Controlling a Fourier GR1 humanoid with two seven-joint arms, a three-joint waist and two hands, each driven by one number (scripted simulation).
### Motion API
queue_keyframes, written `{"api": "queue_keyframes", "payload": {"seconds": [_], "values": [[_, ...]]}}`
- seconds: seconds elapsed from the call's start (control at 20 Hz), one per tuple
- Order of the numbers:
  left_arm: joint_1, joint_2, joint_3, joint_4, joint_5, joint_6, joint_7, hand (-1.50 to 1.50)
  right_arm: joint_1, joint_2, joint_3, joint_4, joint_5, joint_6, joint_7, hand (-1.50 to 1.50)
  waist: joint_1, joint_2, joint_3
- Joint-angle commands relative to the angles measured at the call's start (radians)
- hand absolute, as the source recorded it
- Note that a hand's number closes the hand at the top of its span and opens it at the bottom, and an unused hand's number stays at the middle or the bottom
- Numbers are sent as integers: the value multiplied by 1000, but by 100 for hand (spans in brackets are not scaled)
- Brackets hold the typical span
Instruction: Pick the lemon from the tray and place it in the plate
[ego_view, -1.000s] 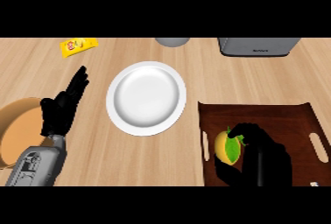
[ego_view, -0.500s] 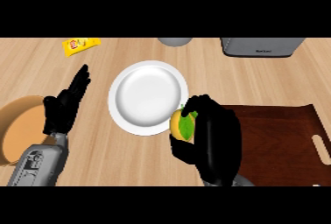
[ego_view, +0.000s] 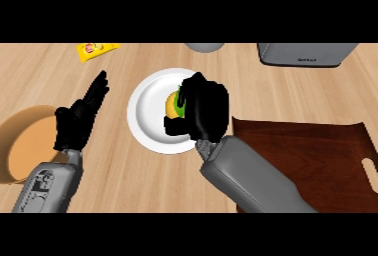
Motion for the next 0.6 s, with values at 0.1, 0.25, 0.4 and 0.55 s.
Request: {"api": "queue_keyframes", "payload": {"seconds": [0.1,0.25,0.4,0.55], "values": [[-46,-13,12,42,11,-12,-11,0,-121,4,135,327,-109,-133,57,150,13,5,-1],[-77,-15,-11,54,-26,-1,-8,0,-166,4,108,490,-174,-146,-3,150,35,16,0],[-54,-41,-30,58,-31,1,-38,0,-191,4,112,482,-331,-206,39,-150,50,15,0],[-24,-54,-44,53,-30,-5,-47,0,-163,4,113,521,-399,-314,-18,-150,66,20,0]]}}
